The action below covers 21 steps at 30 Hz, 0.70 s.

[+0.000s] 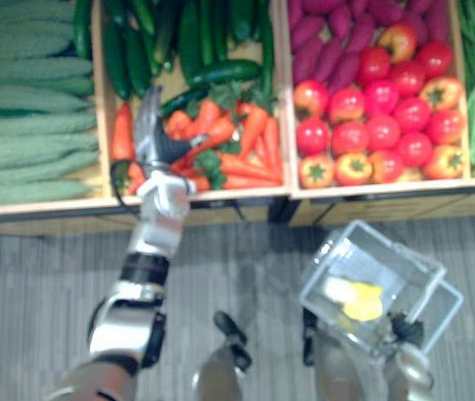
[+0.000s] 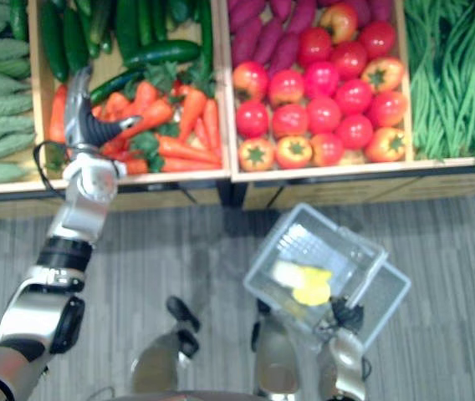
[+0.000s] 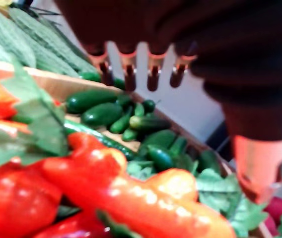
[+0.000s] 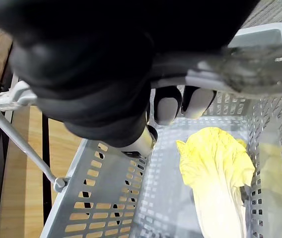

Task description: Pick vegetable in the basket

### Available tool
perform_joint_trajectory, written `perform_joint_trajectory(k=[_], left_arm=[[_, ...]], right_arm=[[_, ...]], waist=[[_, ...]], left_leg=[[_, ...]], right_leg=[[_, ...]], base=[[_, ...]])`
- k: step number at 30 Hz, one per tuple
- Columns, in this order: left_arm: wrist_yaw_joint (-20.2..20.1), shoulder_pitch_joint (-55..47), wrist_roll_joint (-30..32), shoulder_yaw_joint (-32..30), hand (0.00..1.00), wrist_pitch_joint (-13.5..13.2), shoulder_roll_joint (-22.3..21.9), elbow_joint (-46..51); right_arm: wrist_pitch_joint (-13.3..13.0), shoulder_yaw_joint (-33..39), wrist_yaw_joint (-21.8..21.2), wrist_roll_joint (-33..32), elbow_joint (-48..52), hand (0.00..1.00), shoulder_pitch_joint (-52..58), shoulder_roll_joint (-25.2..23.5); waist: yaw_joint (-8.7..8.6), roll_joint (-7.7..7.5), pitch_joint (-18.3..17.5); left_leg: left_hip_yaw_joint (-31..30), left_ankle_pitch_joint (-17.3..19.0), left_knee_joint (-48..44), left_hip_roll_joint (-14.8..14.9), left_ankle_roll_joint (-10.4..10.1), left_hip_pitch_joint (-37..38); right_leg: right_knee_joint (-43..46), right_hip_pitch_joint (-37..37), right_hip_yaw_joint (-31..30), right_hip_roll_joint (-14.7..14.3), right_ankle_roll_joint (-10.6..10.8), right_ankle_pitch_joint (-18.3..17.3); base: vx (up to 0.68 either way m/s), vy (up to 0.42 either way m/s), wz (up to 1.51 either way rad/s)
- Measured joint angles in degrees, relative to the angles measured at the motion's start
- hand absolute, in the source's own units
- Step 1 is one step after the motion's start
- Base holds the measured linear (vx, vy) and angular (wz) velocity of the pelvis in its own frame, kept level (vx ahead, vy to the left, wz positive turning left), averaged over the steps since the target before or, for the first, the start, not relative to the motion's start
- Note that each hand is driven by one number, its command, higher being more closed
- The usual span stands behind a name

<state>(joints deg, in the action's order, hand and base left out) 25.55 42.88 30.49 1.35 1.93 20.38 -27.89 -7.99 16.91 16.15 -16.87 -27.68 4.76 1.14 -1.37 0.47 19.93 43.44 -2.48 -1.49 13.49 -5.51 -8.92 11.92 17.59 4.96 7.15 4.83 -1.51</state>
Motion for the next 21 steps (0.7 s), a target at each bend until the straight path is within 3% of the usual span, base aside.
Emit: perform_joint_trajectory(k=[2,3,4,5,6,7,8,9,11,13,14,17,21], left_arm=[[-0.76,-0.32,-0.01,0.22,0.00,0.01,-0.02,-0.03],[-1.08,-0.25,-0.01,0.48,0.00,0.03,-0.20,0.01],[-1.10,-0.22,-0.01,0.56,0.00,0.00,-0.27,0.11],[-1.58,-0.33,-0.02,0.70,0.00,-0.01,-0.37,0.12],[-2.06,-0.55,-0.04,0.36,0.00,-0.02,-0.63,0.60],[-2.17,-1.05,-0.04,0.33,0.00,-0.02,-0.67,0.85],[-2.34,-2.21,-0.04,0.07,1.00,0.00,-0.53,0.83],[-2.16,-2.92,0.02,0.22,1.00,-0.10,-1.16,1.26],[-3.09,-3.31,0.01,0.73,1.00,-0.40,-2.09,1.51],[-3.90,-4.70,0.02,1.08,1.00,-0.99,-2.53,3.24],[-3.95,-5.53,0.13,1.11,1.00,-1.85,-2.51,3.99],[-4.40,-6.21,1.50,1.56,1.00,-2.57,-2.92,5.12],[-4.78,-11.57,2.31,0.47,1.00,-1.33,-2.44,5.09]], right_arm=[[0.00,0.00,0.04,0.01,0.11,1.00,-1.13,0.03],[-0.01,0.02,0.04,0.04,0.50,1.00,-1.83,0.07],[-0.01,0.04,0.08,0.03,0.44,1.00,-2.15,0.07],[0.00,0.04,0.21,0.03,0.48,1.00,-2.17,-0.14],[0.06,0.09,0.54,0.01,0.35,1.00,-2.42,-0.43],[0.20,0.06,0.65,0.01,0.28,1.00,-3.13,-0.16],[0.26,-0.01,0.71,0.02,0.38,1.00,-4.38,0.01],[0.30,0.04,0.84,0.03,0.46,1.00,-4.63,0.29],[0.50,0.39,1.18,0.02,0.44,1.00,-4.41,0.39],[0.45,0.79,1.98,0.02,0.43,1.00,-4.47,1.01],[0.42,0.90,2.16,0.03,0.43,1.00,-4.66,1.31],[0.54,3.00,2.41,0.02,-0.19,1.00,-4.66,0.71],[1.98,2.94,2.60,0.00,-0.61,1.00,-4.42,0.38]], waist=[[0.24,0.31,0.37],[0.18,1.10,1.26],[0.30,1.50,1.68],[0.24,1.24,2.08],[-0.23,-0.36,3.06],[0.21,-0.09,3.41],[0.08,0.70,3.86],[-0.07,1.40,4.31],[-0.20,1.40,5.22],[-0.31,1.65,5.19],[-0.19,1.66,5.20],[0.19,1.47,5.25],[0.24,1.50,5.26]], left_leg=[[0.40,-0.05,-0.18,0.36,0.07,0.07],[0.47,-0.02,-0.69,1.47,0.26,0.37],[0.38,-0.01,-0.94,1.93,0.27,0.37],[1.14,0.06,-1.32,1.67,0.18,0.39],[1.44,0.66,-2.43,0.38,-0.15,0.79],[1.98,0.67,-2.90,1.03,-0.16,0.69],[2.51,0.76,-3.88,2.07,-0.30,0.55],[3.49,0.74,-5.39,3.04,-0.28,0.71],[3.96,1.63,-8.21,4.35,-1.21,1.05],[3.73,0.74,-3.72,3.61,-0.75,0.88],[3.76,-2.04,-1.51,3.38,0.38,0.11],[4.38,-1.72,-1.64,1.73,0.20,0.10],[4.52,-1.72,-2.85,2.13,0.22,1.34]], right_leg=[[3.72,1.85,-0.94,-0.22,0.01,-0.05],[11.06,6.48,-1.28,-1.01,-0.12,-1.39],[11.81,7.92,-2.03,-1.63,-0.68,-2.36],[0.23,6.16,-2.63,-1.58,-0.03,1.58],[-3.11,5.18,-2.41,0.09,-0.26,4.43],[-4.03,4.98,-2.71,-0.47,-0.36,4.49],[-4.42,4.94,-3.37,-1.21,-0.48,4.57],[-4.39,4.35,-3.66,-1.63,-0.48,4.56],[-4.27,2.29,-4.29,-1.67,-0.55,4.52],[-3.69,1.85,-4.25,-1.59,-0.54,4.45],[-3.68,1.83,-4.26,-1.75,-0.27,4.00],[-2.99,2.19,-3.75,0.01,-0.03,3.61],[1.30,2.20,-3.70,0.24,-0.04,3.60]], base=[[0.13,-0.002,-0.05],[0.13,-0.048,-0.08],[0.11,-0.077,0.03],[0.11,-0.118,0.29],[0.15,-0.138,0.19],[0.19,-0.166,-0.09],[0.17,-0.130,-0.36],[0.14,-0.102,-0.25],[0.12,-0.073,-0.09],[0.06,0.011,-0.11],[0.02,0.074,-0.10],[0.07,0.115,0.20],[0.08,0.047,0.09]])
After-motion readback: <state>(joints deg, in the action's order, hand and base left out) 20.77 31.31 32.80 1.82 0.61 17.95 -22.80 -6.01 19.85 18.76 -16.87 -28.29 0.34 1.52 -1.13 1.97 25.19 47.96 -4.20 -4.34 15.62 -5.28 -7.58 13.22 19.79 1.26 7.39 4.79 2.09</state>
